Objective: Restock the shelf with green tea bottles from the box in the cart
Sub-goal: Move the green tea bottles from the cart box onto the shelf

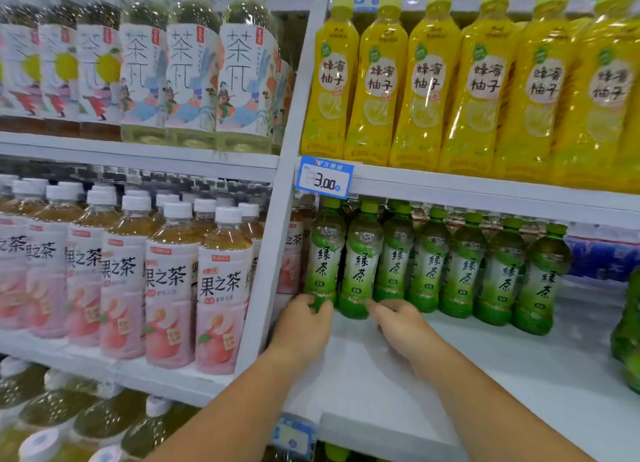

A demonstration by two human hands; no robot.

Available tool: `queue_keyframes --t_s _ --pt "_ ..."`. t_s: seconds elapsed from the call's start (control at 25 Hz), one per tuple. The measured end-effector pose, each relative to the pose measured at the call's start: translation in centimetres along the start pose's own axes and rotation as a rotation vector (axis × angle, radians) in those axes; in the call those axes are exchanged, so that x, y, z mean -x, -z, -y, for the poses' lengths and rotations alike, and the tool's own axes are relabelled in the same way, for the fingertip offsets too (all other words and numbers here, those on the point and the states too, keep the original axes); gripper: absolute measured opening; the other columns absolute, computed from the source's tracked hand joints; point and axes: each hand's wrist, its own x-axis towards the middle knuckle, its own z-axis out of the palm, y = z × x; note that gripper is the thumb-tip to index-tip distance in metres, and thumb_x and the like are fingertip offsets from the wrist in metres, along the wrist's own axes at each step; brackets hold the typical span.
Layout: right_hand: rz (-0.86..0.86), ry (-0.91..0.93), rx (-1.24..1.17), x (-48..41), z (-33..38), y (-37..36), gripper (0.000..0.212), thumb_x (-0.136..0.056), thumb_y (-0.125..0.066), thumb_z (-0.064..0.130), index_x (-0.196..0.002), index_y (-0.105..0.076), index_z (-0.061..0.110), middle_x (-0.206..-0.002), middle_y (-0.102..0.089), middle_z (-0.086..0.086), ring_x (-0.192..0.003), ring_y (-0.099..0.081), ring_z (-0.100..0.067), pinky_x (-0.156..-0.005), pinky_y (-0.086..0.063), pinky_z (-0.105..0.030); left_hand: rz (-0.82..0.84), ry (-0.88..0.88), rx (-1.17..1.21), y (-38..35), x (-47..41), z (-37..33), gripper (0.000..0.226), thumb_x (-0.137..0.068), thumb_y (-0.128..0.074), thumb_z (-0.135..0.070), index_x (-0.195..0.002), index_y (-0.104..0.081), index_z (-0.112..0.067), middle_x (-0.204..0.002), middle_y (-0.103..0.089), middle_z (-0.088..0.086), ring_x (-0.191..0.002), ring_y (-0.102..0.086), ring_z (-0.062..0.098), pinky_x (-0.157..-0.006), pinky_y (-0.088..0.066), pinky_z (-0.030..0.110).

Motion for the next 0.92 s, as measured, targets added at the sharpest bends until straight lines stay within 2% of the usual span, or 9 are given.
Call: queue_keyframes --t_s 0.12,0.2,0.28,0.4,0.48,0.56,0.68,0.84,0.92 --pt "0.01 0.041 0.015 3.9 -0.3 1.0 0.043 -0.097 -0.059 0.041 -0.131 -0.06 0.016 -0.118 -0.066 -0.003 -0.105 -0.062 -0.018 -0.088 -0.051 -0.034 0.091 -0.029 -0.022 1.2 2.9 -1.4 0.033 -0.102 -0.048 -0.044 -0.109 -0.068 -0.018 -0.107 -0.069 -0.003 -0.1 -0.061 0.018 -0.079 -0.042 0.027" --pt "0.015 0.035 -0.001 7.0 -0.6 1.6 0.039 -0.097 -0.058 0.041 -0.128 -0.061 0.018 -0.123 -0.065 -0.002 -0.112 -0.06 -0.019 -0.099 -0.049 -0.038 0.169 -0.049 -0.05 2.1 5.0 -2.2 0.028 -0.103 -0.043 -0.047 -0.097 -0.06 -0.027 -0.098 -0.061 -0.006 -0.089 -0.057 0.009 -0.068 -0.039 0.02" --pt "0.028 0.037 -0.01 9.7 -0.9 2.2 0.037 -0.097 -0.059 0.041 -0.127 -0.061 0.019 -0.12 -0.065 0.0 -0.109 -0.061 -0.016 -0.092 -0.048 -0.031 0.222 -0.06 -0.055 2.8 7.2 -2.8 0.025 -0.104 -0.04 -0.047 -0.086 -0.052 -0.035 -0.089 -0.054 -0.011 -0.075 -0.051 -0.004 -0.064 -0.036 0.012" --pt "0.046 0.011 -0.078 12.8 -1.4 3.7 0.031 -0.096 -0.062 0.037 -0.122 -0.063 0.021 -0.113 -0.067 0.003 -0.101 -0.062 -0.009 -0.076 -0.044 -0.02 0.251 0.021 0.003 2.9 10.0 -3.7 0.023 -0.103 -0.043 -0.049 -0.103 -0.059 -0.034 -0.109 -0.063 -0.01 -0.101 -0.055 0.007 -0.084 -0.036 0.029" --pt "0.069 -0.046 -0.129 14.8 -1.5 4.9 0.027 -0.095 -0.064 0.034 -0.12 -0.064 0.024 -0.112 -0.067 0.008 -0.099 -0.061 0.0 -0.072 -0.043 -0.012 0.27 0.098 0.067 2.9 12.6 -4.2 0.024 -0.102 -0.045 -0.05 -0.113 -0.061 -0.035 -0.118 -0.064 -0.014 -0.109 -0.054 0.005 -0.089 -0.035 0.027" --pt "0.096 -0.131 -0.142 16.9 -1.3 6.5 0.025 -0.096 -0.064 0.031 -0.12 -0.063 0.024 -0.113 -0.067 0.01 -0.099 -0.06 0.003 -0.08 -0.046 -0.014 0.322 0.169 0.083 3.3 15.3 -5.4 0.028 -0.102 -0.047 -0.049 -0.12 -0.062 -0.034 -0.12 -0.063 -0.019 -0.111 -0.054 -0.006 -0.089 -0.036 0.015" --pt "0.161 -0.312 -0.144 20.9 -0.6 9.5 0.026 -0.097 -0.063 0.027 -0.123 -0.06 0.023 -0.121 -0.066 0.004 -0.101 -0.061 -0.001 -0.096 -0.05 -0.03 0.38 0.358 0.051 5.2 19.2 -7.7 0.025 -0.103 -0.046 -0.047 -0.12 -0.062 -0.037 -0.107 -0.055 -0.033 -0.095 -0.05 -0.027 -0.081 -0.034 0.001" --pt "0.258 -0.534 -0.053 26.6 1.7 15.0 0.038 -0.097 -0.059 0.038 -0.134 -0.053 0.028 -0.12 -0.063 0.011 -0.1 -0.061 -0.003 -0.075 -0.048 -0.023 0.516 0.558 -0.034 7.9 24.1 -12.4 0.032 -0.103 -0.041 -0.054 -0.127 -0.055 -0.039 -0.115 -0.053 -0.03 -0.11 -0.051 -0.002 -0.089 -0.034 0.019" --pt "0.278 -0.618 -0.021 29.5 2.9 17.5 0.044 -0.097 -0.059 0.041 -0.138 -0.051 0.026 -0.126 -0.062 0.009 -0.105 -0.061 -0.01 -0.082 -0.051 -0.028 0.58 0.637 -0.034 8.9 26.5 -15.4 0.042 -0.102 -0.041 -0.058 -0.137 -0.051 -0.036 -0.126 -0.048 -0.023 -0.12 -0.043 0.003 -0.098 -0.03 0.026"
